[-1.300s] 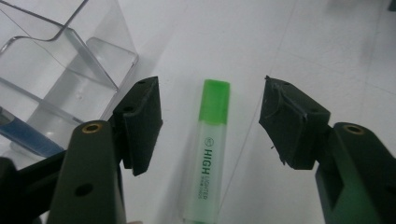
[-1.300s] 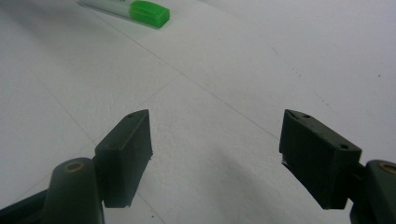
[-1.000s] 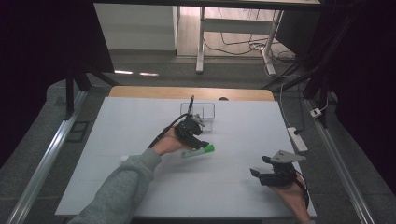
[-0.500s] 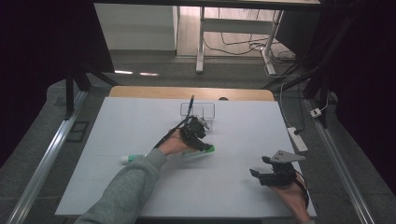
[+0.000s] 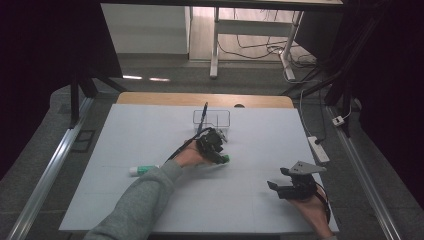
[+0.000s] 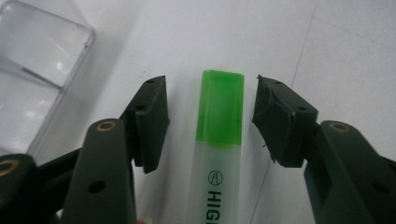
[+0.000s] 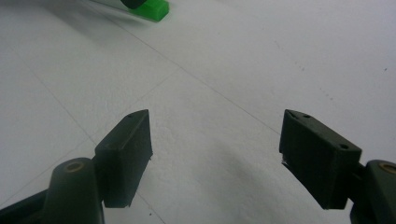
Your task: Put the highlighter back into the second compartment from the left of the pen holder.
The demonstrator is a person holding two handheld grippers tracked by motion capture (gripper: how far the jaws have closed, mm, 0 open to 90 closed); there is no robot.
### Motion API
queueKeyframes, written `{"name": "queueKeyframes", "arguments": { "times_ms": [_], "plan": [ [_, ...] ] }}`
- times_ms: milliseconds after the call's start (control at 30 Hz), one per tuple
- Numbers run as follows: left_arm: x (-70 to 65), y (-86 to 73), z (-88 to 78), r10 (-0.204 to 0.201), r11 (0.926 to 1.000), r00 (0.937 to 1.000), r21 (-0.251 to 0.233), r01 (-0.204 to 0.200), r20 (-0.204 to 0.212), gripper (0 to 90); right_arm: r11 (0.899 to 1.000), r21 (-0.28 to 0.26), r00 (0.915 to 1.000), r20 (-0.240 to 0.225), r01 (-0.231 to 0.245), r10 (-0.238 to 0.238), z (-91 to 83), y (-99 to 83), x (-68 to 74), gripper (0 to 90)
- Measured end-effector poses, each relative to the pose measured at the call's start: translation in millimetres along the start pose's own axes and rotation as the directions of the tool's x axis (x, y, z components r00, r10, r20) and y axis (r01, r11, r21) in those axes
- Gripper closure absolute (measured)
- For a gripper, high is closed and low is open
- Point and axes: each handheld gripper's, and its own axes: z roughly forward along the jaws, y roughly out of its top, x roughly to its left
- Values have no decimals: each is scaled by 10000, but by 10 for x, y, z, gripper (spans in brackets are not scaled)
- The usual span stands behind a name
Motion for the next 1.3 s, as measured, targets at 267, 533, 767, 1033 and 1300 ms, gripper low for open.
{"name": "queueKeyframes", "arguments": {
  "times_ms": [267, 533, 767, 1033, 1300],
  "plan": [
    [-45, 13, 65, 311, 9990, 9994, 334, -307, -118, 571, 10000, 0, 10000, 22, -18, 18, 5, -3, 0, 247],
    [-69, 22, 63, 369, 9985, 9987, 418, -354, -358, 646, 10000, 10, 10000, 25, -18, 18, 7, -4, 0, 247],
    [-74, 25, 62, 406, 9983, 9984, 437, -389, -390, 657, 10000, 1, 10000, 44, -22, 22, 6, -4, 1, 247],
    [-72, 20, 20, 480, 9986, 9980, 255, -469, -421, 660, 10000, 31, 10000, 57, -5, 5, 0, -7, -6, 247],
    [-44, 0, -155, 360, 9990, 9972, -229, -375, -656, 660, 10000, 23, 10000, 60, -3, 3, -1, -6, -5, 247]
  ]
}}
